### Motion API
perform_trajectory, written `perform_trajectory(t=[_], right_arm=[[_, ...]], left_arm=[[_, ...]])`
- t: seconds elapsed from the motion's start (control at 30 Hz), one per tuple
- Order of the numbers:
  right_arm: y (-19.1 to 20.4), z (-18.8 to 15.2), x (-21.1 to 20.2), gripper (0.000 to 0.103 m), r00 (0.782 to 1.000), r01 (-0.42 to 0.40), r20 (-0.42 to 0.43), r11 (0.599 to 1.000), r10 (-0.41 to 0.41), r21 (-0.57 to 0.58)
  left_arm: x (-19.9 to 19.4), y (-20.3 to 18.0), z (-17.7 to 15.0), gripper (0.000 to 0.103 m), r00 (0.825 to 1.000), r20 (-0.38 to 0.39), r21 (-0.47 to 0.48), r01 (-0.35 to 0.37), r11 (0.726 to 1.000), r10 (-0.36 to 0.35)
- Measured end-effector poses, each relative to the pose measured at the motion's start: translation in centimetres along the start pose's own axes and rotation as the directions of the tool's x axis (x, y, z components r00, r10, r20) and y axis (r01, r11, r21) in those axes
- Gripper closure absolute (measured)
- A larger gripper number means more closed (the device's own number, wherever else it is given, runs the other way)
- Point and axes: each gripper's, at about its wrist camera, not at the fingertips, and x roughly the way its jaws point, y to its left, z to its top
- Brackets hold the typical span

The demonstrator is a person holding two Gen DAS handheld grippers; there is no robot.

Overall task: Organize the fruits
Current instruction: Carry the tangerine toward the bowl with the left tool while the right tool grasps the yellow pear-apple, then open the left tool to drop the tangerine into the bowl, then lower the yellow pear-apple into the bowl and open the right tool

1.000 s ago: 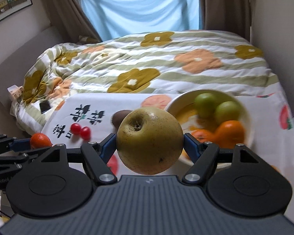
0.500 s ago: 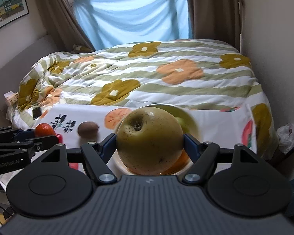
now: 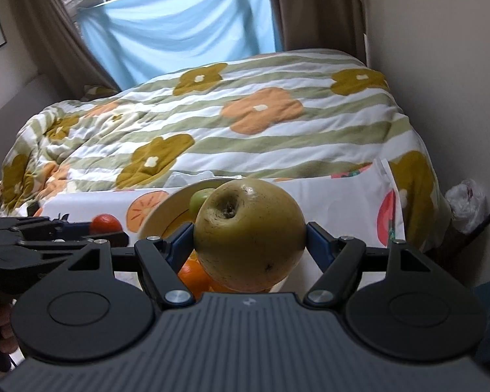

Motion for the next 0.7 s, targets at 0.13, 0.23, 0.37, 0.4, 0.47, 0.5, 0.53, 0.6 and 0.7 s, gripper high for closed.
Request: perform_trajectory(t=[0.13,0.23,0.37,0.4,0.47,0.5,0.53,0.6,0.7], right_arm=[[0.1,0.0,0.7,0.015,1.000,0.010,-0.004,1.000,-0.010,0.026],[0.0,0.1,1.2,0.015,1.000,0.019,-0.007,0.999,-0.018,0.039],[-0.1,0.2,1.5,0.015,1.000,0.027,-0.007,0.998,-0.027,0.054],[-0.1,0.3,1.5,0.015,1.000,0.029,-0.007,0.998,-0.028,0.057],[-0.1,0.3,1.7,0.015,1.000,0.029,-0.006,0.998,-0.029,0.061],[0.0,0.4,1.7,0.015,1.000,0.028,-0.005,0.998,-0.028,0.061],[0.1,0.4,1.8,0.015,1.000,0.027,-0.005,0.998,-0.027,0.060],[0.3,0.6,1.9,0.015,1.000,0.024,-0.003,0.998,-0.024,0.054],[0.8,0.9,2.1,0.015,1.000,0.014,-0.004,0.999,-0.014,0.040]], left_arm=[[2.1,-0.1,0.2,0.060,0.999,-0.043,0.021,0.017,1.000,-0.016],[3.1,-0.2,0.2,0.060,0.997,-0.070,0.034,0.028,0.999,-0.026],[3.5,-0.3,0.1,0.054,0.996,-0.084,0.046,0.034,0.998,-0.030],[3.5,-0.2,0.2,0.042,0.996,-0.080,0.045,0.037,0.998,-0.033],[3.1,0.0,0.3,0.020,0.997,-0.062,0.035,0.041,0.999,-0.039],[2.9,0.1,0.3,0.018,0.998,-0.048,0.028,0.040,0.999,-0.038],[2.6,0.3,0.3,0.018,0.999,-0.039,0.022,0.039,0.999,-0.038],[2.1,0.7,0.3,0.018,0.999,-0.035,0.014,0.033,0.999,-0.033],[1.1,1.2,-0.3,0.018,0.999,-0.027,-0.002,0.019,1.000,-0.019]])
